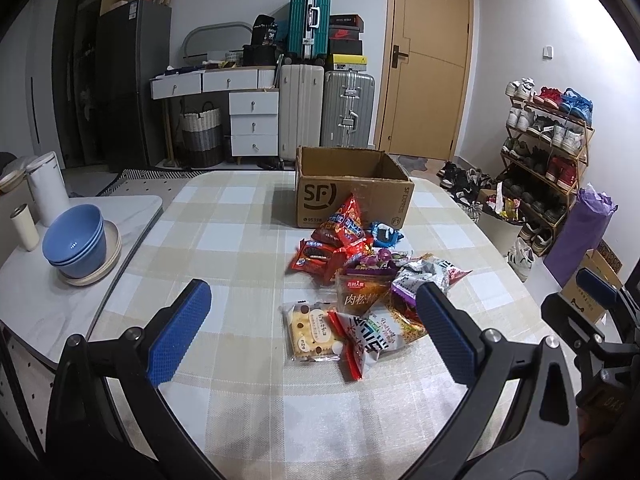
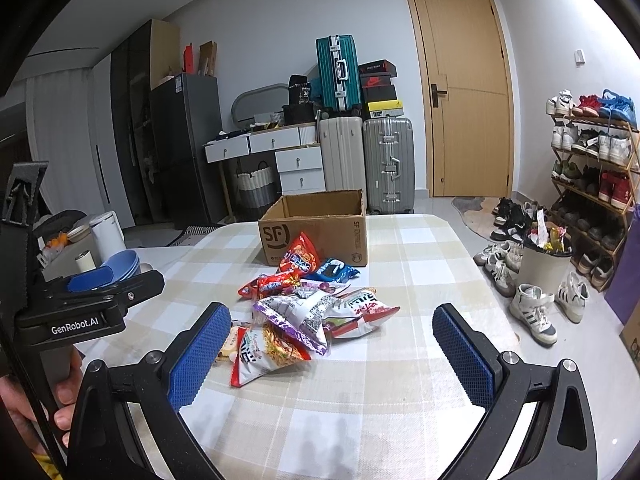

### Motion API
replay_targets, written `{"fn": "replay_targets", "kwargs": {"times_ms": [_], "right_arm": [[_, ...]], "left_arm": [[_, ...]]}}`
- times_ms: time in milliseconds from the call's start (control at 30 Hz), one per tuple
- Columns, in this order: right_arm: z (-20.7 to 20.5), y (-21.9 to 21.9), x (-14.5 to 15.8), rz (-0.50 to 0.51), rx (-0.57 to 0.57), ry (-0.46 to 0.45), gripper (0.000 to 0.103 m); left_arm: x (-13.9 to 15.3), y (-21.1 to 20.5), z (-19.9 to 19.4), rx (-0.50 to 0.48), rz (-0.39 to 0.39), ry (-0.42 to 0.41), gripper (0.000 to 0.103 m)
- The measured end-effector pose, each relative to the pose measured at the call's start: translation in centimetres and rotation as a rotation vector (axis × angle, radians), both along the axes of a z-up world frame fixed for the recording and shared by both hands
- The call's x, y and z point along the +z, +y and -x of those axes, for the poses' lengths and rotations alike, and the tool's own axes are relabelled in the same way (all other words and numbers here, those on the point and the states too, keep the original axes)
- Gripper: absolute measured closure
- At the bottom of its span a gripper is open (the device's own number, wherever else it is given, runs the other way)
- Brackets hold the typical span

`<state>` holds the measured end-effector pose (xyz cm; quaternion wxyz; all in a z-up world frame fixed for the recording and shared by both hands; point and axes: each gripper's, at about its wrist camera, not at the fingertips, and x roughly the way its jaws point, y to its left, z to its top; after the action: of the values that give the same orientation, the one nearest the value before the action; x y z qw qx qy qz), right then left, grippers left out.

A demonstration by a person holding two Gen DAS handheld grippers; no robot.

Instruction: Organize snacks

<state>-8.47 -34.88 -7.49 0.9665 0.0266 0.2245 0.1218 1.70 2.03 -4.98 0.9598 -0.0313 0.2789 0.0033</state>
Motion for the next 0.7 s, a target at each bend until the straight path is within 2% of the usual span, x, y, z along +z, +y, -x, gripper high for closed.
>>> {"fn": "replay_targets", "kwargs": {"times_ms": [167, 467, 600, 700], "right_arm": [[-1.2, 0.0, -1.3, -0.014, 0.015, 0.048, 0.0], [-6.0, 1.9, -6.1, -0.115, 0.166, 0.244, 0.0], [-7.7, 1.9, -7.1, -0.149, 0.152, 0.265, 0.0], [-8.7, 0.7, -7.5, -0.202, 0.121, 0.265, 0.0]], "left_arm": [[-2.0, 1.6, -1.5, 0.014, 0.017, 0.048, 0.001], [-8.0, 4.5, -6.2, 0.018, 0.032, 0.206, 0.001], [-10.1, 4.5, -7.8, -0.025, 0.066, 0.251, 0.001], [-10.9, 2.9, -8.2, -0.124, 0.075, 0.25, 0.001]]}}
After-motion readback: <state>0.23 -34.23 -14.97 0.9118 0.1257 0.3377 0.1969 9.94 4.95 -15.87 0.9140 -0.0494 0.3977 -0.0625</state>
